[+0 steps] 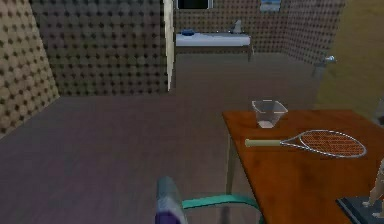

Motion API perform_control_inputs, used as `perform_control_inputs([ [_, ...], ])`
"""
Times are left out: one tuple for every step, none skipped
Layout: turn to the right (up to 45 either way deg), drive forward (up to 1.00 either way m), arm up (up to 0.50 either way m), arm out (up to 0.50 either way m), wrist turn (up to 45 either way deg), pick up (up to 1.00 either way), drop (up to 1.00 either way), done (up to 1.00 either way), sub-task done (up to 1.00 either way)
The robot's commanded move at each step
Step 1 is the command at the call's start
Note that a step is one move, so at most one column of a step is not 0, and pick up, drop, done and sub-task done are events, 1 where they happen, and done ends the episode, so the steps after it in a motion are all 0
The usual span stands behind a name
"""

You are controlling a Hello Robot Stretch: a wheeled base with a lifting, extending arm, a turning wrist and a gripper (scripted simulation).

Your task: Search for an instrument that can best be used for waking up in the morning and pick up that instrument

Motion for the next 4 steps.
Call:
perform_control_inputs([
  [-18.0, 0.00, 0.00, 0.00, 0.0, 0.00, 0.00, 0.00, 0.00],
  [45.0, 0.00, 0.00, 0.00, 0.0, 0.00, 0.00, 0.00, 0.00],
  [45.0, 0.00, 0.00, 0.00, 0.0, 0.00, 0.00, 0.00, 0.00],
  [15.0, 0.00, 0.00, 0.00, 0.0, 0.00, 0.00, 0.00, 0.00],
])
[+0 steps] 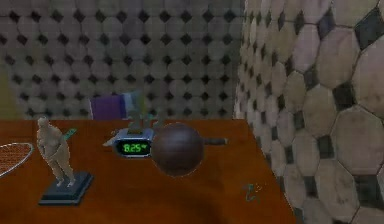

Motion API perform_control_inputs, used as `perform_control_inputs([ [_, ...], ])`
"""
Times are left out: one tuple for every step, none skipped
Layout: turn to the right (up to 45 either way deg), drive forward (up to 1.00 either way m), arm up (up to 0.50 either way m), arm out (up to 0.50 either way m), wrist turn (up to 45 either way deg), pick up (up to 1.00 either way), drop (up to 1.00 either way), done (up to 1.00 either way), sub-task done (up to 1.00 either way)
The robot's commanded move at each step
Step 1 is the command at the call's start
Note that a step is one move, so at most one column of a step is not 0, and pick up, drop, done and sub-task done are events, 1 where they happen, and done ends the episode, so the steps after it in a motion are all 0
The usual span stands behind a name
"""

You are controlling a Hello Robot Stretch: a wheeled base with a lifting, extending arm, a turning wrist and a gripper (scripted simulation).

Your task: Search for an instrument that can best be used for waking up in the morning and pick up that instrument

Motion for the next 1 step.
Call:
perform_control_inputs([
  [0.0, 0.05, 0.00, 0.00, 0.0, 0.00, 0.00, 0.00, 0.00],
])
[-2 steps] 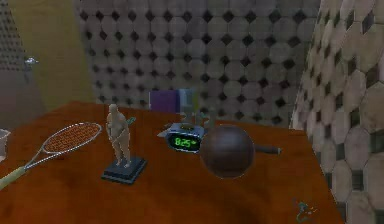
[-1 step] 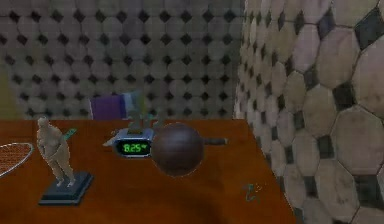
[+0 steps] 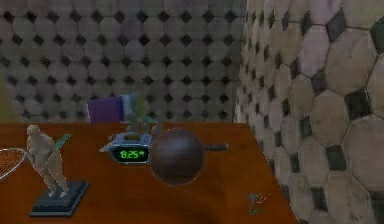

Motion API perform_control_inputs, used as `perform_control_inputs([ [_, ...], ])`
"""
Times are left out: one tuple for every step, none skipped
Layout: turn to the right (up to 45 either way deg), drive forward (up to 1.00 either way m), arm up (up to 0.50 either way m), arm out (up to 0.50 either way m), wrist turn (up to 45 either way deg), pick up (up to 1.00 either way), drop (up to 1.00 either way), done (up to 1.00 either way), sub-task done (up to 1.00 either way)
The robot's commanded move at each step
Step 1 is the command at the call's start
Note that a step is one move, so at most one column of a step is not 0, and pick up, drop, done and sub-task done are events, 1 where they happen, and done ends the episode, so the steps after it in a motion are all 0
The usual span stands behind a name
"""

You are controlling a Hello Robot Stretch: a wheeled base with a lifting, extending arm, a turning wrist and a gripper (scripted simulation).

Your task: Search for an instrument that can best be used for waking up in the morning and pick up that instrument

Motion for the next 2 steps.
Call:
perform_control_inputs([
  [-45.0, 0.00, 0.00, 0.00, 0.0, 0.00, 0.00, 0.00, 0.00],
  [-45.0, 0.00, 0.00, 0.00, 0.0, 0.00, 0.00, 0.00, 0.00],
])
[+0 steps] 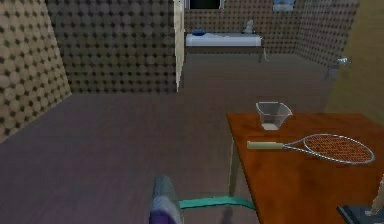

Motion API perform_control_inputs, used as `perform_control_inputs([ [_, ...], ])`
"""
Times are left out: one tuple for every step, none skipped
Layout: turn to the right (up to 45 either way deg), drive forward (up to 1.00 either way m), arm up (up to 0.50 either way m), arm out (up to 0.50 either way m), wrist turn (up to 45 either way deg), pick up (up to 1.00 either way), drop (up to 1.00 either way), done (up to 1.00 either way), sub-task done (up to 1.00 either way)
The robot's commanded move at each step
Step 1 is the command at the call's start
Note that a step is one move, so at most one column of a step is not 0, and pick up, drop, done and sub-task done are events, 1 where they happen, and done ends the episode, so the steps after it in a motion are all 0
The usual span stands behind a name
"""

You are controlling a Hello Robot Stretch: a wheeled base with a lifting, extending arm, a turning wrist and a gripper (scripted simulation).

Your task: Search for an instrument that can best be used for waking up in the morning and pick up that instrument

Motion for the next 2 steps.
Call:
perform_control_inputs([
  [-15.0, 0.00, 0.00, 0.00, 0.0, 0.00, 0.00, 0.00, 0.00],
  [0.0, 0.00, 0.50, 0.00, 0.0, 0.00, 0.00, 0.00, 0.00],
])
